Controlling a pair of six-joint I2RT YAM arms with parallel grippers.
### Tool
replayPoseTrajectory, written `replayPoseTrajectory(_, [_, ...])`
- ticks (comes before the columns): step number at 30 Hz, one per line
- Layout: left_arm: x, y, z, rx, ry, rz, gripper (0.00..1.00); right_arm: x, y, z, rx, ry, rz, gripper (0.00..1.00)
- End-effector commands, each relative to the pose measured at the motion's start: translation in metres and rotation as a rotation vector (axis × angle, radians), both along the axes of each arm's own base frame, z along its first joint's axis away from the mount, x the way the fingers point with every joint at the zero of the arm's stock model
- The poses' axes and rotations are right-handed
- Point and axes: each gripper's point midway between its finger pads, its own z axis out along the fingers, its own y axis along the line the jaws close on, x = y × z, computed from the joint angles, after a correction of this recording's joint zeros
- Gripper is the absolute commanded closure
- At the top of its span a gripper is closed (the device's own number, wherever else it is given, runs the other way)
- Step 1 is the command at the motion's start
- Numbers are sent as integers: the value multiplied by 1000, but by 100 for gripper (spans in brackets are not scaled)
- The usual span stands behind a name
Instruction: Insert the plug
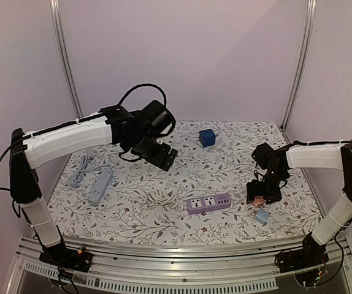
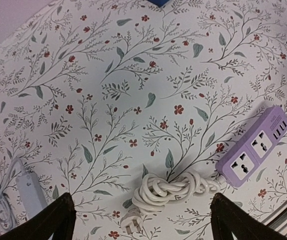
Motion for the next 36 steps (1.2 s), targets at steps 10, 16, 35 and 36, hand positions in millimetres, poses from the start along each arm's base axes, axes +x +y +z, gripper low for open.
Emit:
replayPoseTrajectory(10, [-3,7,-3,-3,0,23,7,3,5,-10,14,-12,5,53])
replayPoseTrajectory(16, [-2,4,-1,-8,-10,25,7,0,5,-16,8,3,18,52])
replayPoseTrajectory(35, [-2,-5,3,-15,-25,24,7,-8,7,-18,-71,-4,45,37])
replayPoseTrajectory(36, [-2,-6,2,-12,-26,23,7,-9,7,-19,-78,-5,50,37])
